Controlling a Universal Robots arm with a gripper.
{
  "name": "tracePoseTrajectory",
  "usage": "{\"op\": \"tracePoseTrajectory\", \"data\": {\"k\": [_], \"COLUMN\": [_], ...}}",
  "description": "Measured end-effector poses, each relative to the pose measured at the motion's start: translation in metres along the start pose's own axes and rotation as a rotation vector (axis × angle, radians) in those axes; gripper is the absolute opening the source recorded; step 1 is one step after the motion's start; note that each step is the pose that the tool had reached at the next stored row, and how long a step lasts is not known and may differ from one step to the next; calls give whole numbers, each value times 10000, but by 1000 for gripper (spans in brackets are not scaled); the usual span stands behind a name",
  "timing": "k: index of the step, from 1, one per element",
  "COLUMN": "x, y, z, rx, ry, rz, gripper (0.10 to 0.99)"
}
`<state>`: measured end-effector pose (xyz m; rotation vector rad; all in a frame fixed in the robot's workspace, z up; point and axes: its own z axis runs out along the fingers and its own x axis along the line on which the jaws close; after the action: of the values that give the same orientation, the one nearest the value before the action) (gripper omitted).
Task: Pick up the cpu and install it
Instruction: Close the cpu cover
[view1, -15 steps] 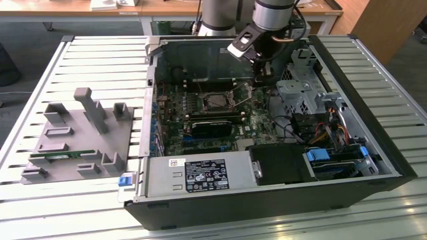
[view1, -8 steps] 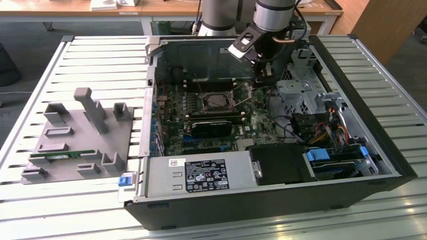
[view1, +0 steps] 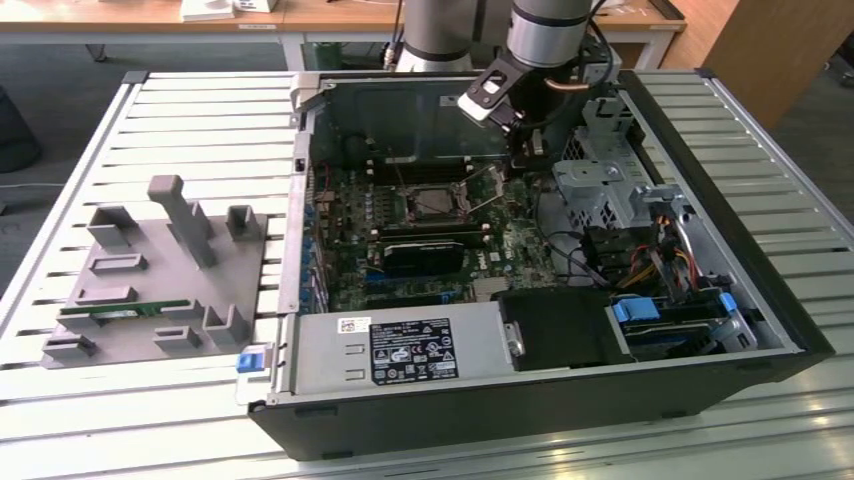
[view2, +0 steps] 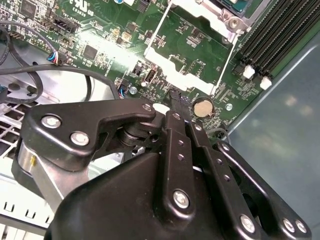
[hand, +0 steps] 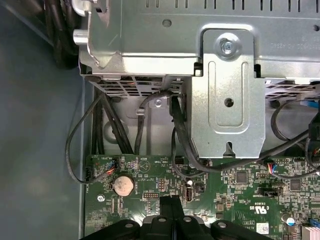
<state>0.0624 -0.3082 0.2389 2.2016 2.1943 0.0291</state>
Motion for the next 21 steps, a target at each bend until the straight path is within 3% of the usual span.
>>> {"op": "tracePoseTrajectory", "data": {"k": [8, 13, 21], "x": [0, 0, 0], "y": [-19, -41, -156], "z": [26, 0, -18], "rx": [29, 104, 125], "ry": [0, 0, -2], "rz": [-1, -1, -2], "gripper": [106, 106, 106]}}
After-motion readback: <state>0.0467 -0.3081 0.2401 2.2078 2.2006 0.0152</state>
